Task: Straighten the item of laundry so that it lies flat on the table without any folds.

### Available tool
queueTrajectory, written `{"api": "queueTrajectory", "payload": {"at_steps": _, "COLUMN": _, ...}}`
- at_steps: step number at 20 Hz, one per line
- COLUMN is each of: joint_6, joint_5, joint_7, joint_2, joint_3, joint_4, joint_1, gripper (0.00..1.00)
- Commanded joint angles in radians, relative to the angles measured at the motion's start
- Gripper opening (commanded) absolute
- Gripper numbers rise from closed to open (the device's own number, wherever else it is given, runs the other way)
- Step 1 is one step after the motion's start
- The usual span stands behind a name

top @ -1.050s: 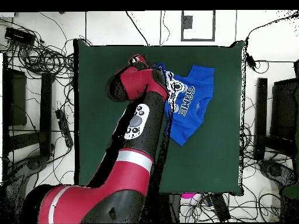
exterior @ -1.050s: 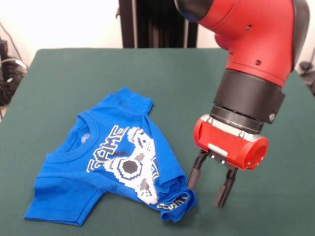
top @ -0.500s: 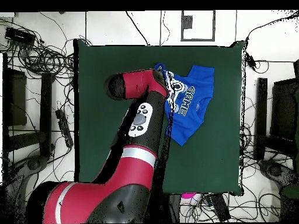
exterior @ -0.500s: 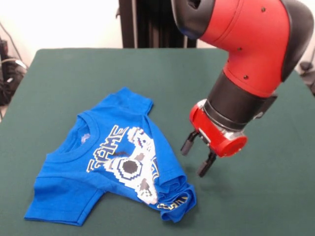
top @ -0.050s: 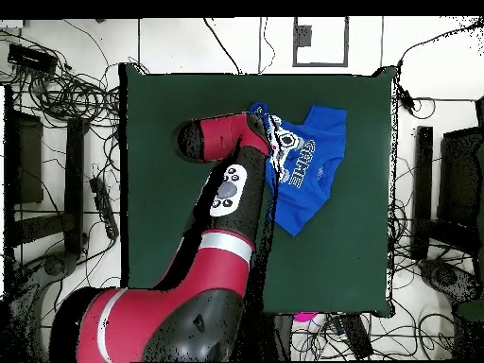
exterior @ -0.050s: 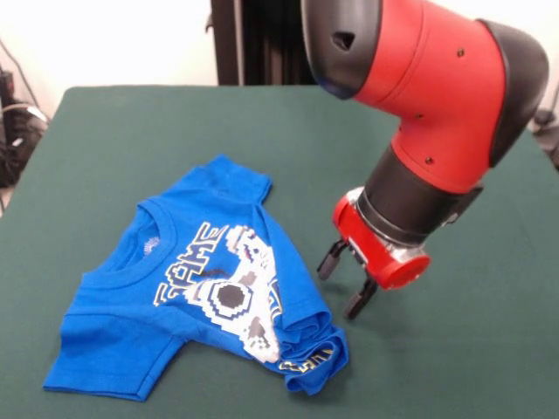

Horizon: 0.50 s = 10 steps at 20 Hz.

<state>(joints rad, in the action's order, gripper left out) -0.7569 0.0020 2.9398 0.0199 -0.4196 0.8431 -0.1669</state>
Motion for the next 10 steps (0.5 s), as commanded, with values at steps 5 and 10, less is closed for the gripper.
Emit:
{"api": "queueTrajectory", "payload": {"at_steps": 5, "joint_6": 0.108, "joint_5": 0.019, "joint_7": 0.058, "joint_2": -0.038, "joint_3": 0.119, "joint_4": 0.046, "joint_1": -0.016, "gripper": 1.0}}
{"api": "queueTrajectory", "payload": {"at_steps": 10, "joint_6": 0.181, "joint_5": -0.002, "joint_7": 0.094, "joint_2": -0.025, "joint_3": 0.085, "joint_4": 0.071, "joint_1": -0.043, "gripper": 1.0}}
